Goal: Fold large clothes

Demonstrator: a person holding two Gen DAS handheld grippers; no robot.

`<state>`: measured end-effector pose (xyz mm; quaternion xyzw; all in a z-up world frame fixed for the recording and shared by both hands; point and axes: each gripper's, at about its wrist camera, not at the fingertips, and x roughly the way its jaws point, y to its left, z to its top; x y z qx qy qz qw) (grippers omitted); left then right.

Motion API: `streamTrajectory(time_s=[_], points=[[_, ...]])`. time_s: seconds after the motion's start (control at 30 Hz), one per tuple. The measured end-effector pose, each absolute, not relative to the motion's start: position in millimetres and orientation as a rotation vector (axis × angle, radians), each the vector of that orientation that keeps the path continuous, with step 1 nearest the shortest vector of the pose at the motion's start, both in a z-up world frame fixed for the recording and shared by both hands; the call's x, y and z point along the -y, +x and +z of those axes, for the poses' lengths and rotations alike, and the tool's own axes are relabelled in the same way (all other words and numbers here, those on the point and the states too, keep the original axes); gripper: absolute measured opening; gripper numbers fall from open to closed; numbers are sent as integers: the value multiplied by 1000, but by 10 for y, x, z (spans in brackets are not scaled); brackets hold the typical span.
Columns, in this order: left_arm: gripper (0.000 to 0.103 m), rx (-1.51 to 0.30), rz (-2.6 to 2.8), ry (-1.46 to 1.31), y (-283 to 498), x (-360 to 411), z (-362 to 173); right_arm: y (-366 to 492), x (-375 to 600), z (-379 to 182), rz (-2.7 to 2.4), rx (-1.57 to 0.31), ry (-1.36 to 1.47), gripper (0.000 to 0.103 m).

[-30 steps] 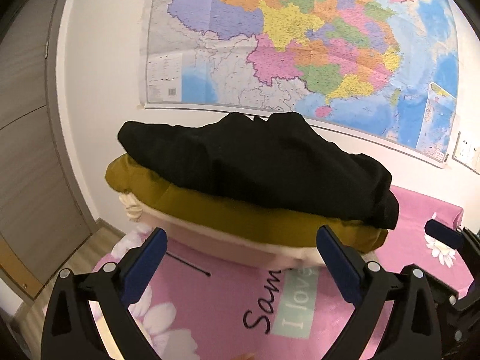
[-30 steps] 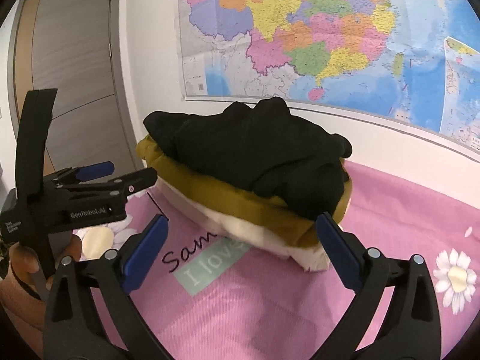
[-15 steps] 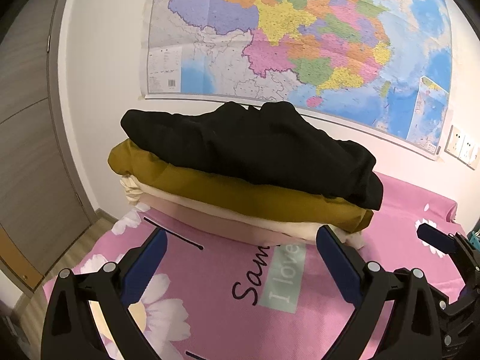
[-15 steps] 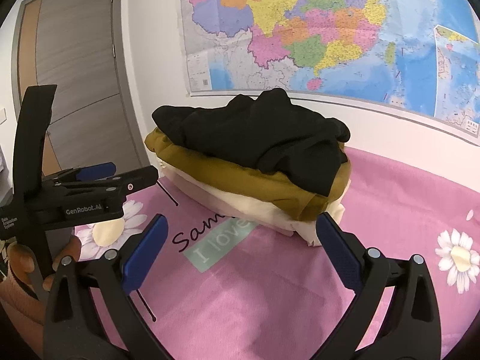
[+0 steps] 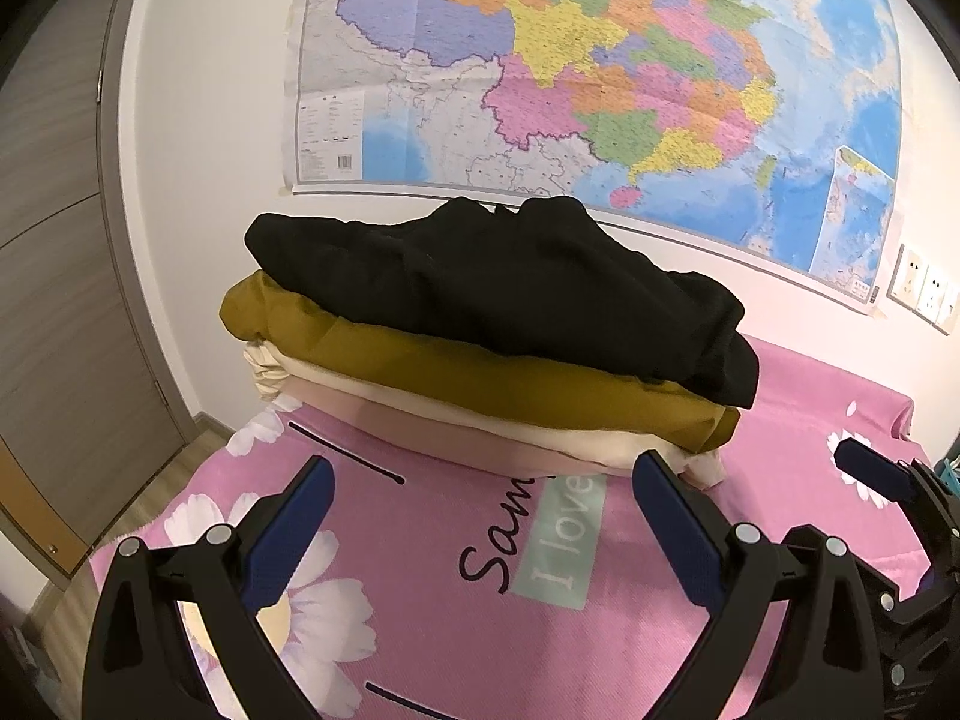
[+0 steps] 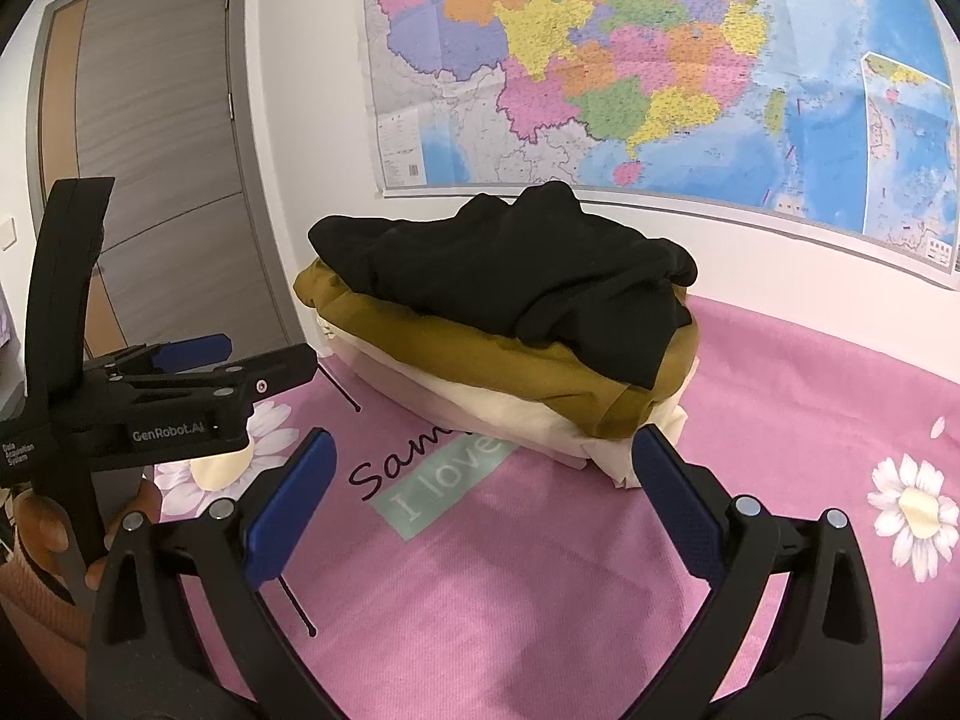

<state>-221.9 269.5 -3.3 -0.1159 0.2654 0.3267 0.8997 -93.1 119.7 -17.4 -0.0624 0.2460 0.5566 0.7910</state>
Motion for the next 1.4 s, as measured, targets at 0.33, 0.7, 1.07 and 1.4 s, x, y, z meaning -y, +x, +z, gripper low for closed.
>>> streamTrajectory(time_s=[0.33, 0.7, 1.07, 1.4], points=[[96, -555, 678, -237, -2188, -2668, -41, -908, -1184, -170, 1200, -538, -130, 97], [96, -556, 680, -240, -2186, -2678, -36, -902, -1186, -166, 1204, -540, -129, 97], [96, -556, 680, -240, -2193, -2671, -41, -906, -1182, -168, 1200, -541, -127, 97], [96, -560, 681, -236, -2179, -2672, -45, -906, -1184, -162, 1203, -544, -124, 97]])
